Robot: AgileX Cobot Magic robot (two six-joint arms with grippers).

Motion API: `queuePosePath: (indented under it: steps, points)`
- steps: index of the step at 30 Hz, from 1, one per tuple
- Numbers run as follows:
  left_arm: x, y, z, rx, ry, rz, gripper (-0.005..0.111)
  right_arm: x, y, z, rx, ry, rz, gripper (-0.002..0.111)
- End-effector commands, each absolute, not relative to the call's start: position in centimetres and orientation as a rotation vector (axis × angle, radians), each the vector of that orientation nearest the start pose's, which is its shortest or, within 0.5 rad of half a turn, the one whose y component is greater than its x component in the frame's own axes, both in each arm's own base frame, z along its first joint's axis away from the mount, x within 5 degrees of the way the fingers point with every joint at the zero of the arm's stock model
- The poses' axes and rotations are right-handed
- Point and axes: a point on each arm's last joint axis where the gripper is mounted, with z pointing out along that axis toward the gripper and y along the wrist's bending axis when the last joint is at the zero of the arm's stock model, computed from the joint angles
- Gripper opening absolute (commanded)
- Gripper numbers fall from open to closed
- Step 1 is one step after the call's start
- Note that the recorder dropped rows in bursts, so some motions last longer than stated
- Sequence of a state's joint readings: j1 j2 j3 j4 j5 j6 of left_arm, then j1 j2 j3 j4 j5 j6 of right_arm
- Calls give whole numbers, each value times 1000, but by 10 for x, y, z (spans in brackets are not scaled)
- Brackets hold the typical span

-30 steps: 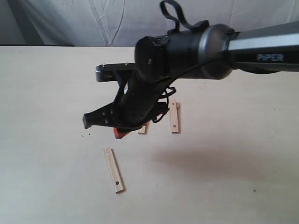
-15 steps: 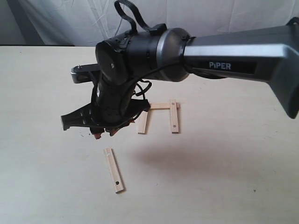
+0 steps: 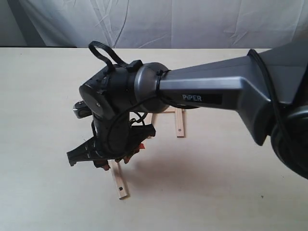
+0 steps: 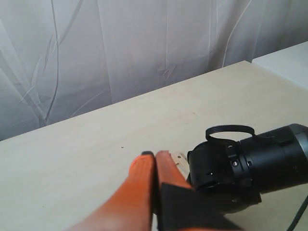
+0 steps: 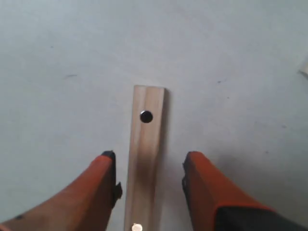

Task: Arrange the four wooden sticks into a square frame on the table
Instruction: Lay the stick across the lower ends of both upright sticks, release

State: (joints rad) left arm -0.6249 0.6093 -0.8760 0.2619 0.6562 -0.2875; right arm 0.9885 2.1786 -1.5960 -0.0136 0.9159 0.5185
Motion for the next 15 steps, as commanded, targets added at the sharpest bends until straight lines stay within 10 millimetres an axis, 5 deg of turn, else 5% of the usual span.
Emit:
queuePosePath:
  steps: [1,5,8,10,15]
  points:
    - [92,-48,399,391,1816,-336,0,237,370,136,-723,2943,140,45]
    - [92,-48,399,391,1816,-336,0,228,377,123,-766,2949,118,43]
    - [92,-48,399,391,1816,-336,0,225,374,116,-784,2981,64,17]
    - [92,-48,399,391,1816,-336,0,226,374,123,-826,2959,66,-1]
    - [92,-48,399,391,1816,-336,0,242,360,159,-935,2859,118,-1]
